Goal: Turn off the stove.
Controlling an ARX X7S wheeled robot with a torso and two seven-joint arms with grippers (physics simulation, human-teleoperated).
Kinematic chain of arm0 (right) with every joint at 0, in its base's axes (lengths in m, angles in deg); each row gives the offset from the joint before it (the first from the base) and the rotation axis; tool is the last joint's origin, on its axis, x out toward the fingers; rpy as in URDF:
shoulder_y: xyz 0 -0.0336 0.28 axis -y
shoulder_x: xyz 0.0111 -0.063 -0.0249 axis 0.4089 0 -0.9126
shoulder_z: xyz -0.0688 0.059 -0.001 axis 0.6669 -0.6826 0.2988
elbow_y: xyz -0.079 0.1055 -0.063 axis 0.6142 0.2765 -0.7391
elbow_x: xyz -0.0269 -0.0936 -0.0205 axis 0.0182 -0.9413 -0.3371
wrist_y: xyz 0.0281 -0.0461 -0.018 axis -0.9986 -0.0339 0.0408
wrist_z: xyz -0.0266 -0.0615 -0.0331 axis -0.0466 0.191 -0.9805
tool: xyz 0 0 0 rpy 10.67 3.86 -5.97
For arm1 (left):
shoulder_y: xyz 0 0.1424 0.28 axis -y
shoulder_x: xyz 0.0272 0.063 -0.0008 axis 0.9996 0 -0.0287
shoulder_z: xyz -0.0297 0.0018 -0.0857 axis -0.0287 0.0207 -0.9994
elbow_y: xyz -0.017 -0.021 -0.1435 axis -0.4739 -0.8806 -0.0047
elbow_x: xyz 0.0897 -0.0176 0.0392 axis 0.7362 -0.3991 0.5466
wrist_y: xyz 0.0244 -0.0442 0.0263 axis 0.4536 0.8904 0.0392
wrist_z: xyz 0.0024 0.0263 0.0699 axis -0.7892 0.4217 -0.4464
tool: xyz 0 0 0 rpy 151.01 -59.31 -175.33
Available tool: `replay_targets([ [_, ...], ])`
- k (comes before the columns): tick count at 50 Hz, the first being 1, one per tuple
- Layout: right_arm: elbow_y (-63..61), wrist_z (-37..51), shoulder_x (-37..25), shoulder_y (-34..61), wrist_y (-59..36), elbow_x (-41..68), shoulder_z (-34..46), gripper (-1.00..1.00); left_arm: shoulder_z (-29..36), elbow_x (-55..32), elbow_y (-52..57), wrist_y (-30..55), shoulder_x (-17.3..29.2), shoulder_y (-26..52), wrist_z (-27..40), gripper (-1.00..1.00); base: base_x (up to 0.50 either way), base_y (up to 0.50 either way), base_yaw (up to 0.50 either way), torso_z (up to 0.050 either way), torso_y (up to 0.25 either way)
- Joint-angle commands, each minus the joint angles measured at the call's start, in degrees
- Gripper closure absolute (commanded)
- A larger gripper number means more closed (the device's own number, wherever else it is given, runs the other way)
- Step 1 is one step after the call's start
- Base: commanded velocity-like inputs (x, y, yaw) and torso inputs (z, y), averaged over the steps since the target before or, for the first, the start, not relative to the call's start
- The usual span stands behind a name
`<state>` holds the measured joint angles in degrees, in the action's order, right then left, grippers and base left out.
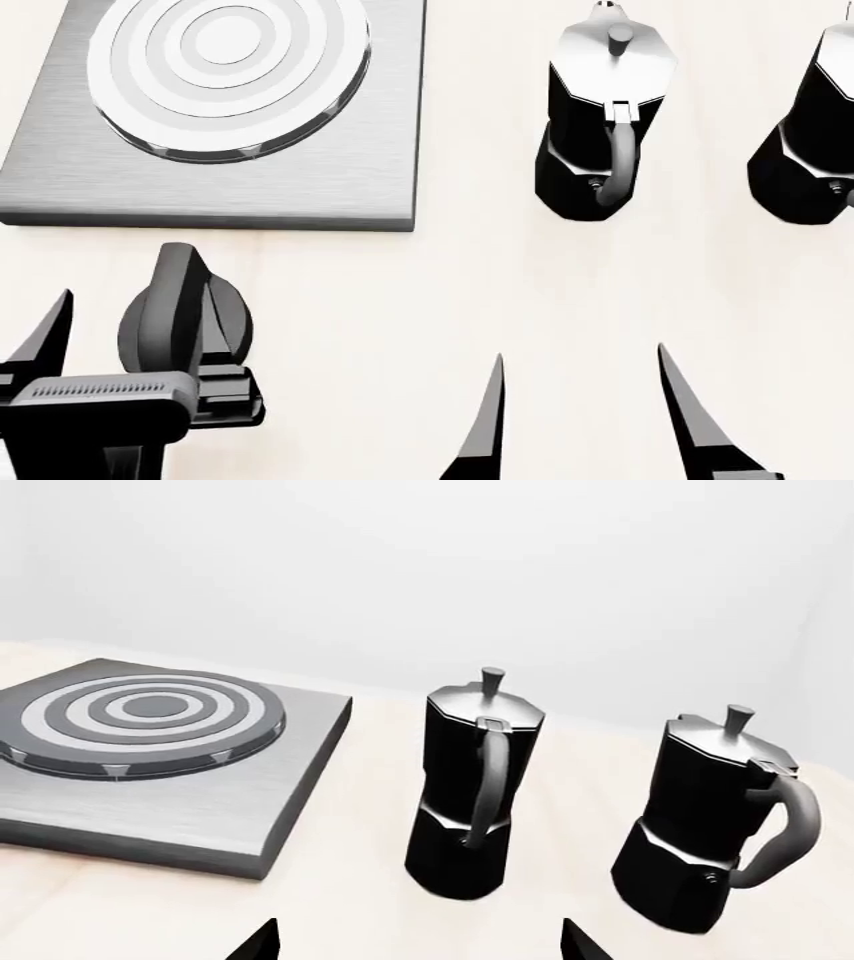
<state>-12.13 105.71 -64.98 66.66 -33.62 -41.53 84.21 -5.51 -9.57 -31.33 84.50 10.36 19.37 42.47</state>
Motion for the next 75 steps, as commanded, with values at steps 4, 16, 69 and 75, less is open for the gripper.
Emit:
replay_targets([
  [4,0.0,0.2,-0.2,0.1,-0.1,0.0,0.3,-1.00,0.3,0.1,-2.7,-0.7,-0.1,0.8,0.5,-1.00,0.00,0.00,0.00,0.000,0.000],
  [16,0.1,0.3,-0.3,0.2,0.1,0.3,0.4,-1.00,0.7,0.1,-4.1,-0.9,-0.2,1.2,0.6,-1.00,0.00,0.00,0.00,0.000,0.000],
  [69,-0.1,1.0,-1.0,0.5,0.1,1.0,0.8,-1.00,-0.7,-4.7,4.6,4.2,4.0,-2.7,1.6,-1.00,0.00,0.00,0.00,0.000,0.000],
  [75,0.2,1.0,-1.0,0.5,0.4,1.1,0.9,-1.00,-1.6,-6.6,5.8,6.0,4.6,-2.9,1.6,-1.00,0.00,0.00,0.00,0.000,0.000],
])
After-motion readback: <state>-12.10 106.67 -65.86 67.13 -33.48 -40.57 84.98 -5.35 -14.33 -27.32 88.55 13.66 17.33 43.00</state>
